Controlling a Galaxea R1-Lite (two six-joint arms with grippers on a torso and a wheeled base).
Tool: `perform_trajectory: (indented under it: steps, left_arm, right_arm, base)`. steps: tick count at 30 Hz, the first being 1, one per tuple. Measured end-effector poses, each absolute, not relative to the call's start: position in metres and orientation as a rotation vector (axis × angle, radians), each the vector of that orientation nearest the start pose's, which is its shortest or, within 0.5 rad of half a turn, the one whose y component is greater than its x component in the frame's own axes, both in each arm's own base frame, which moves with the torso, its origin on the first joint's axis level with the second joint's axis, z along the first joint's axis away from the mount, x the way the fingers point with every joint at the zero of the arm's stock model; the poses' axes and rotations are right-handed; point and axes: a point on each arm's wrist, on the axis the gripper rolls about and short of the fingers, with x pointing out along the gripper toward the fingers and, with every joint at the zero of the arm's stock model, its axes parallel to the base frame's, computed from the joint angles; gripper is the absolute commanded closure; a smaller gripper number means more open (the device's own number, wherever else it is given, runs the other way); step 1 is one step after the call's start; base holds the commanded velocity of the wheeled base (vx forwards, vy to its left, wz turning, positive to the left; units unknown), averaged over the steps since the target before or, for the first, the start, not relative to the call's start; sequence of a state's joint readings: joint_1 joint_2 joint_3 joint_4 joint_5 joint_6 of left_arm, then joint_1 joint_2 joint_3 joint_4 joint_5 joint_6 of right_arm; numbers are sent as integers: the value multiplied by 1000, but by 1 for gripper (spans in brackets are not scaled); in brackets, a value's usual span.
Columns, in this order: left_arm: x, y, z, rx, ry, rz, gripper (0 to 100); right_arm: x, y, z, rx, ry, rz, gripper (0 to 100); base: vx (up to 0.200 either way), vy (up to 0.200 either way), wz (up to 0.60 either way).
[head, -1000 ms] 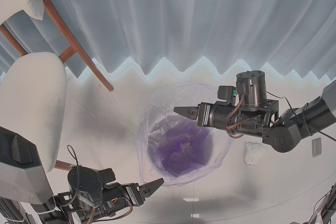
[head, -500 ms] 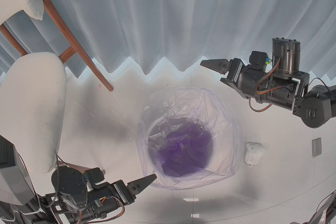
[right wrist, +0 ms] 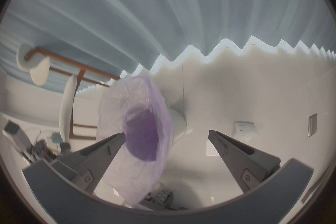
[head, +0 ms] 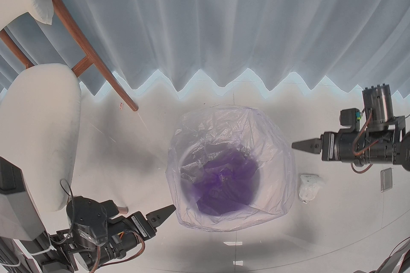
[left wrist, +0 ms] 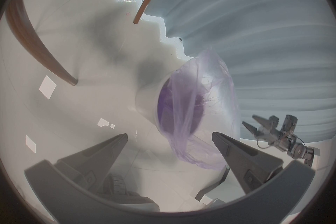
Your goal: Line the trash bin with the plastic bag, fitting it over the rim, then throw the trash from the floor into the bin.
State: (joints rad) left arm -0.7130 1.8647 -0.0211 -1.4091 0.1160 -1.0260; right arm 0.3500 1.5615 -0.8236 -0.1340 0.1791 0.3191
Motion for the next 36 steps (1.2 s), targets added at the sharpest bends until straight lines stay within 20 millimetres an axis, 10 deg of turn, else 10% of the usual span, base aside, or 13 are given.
perform_trajectory:
  steps: [21, 22, 23, 24, 36]
  left_arm:
    - [221, -165, 52, -682, 571, -418, 0]
    - [222, -166, 52, -682, 571, -419, 0]
    - [223, -168, 52, -681, 572, -420, 0]
    - [225, -169, 52, -679, 576, -417, 100]
    - [221, -157, 40, -588, 615, -379, 100]
  right_arm:
    - [234, 129, 130, 57, 766, 488, 0]
    - [236, 130, 128, 54, 765, 484, 100]
    - [238, 132, 127, 53, 759, 481, 100]
    - [241, 133, 126, 54, 751, 477, 100]
    - [258, 125, 104, 72, 744, 378, 100]
  base:
    - [0, 0, 0]
    - [0, 0, 0]
    - [0, 0, 0]
    - [0, 0, 0]
    - [0, 0, 0]
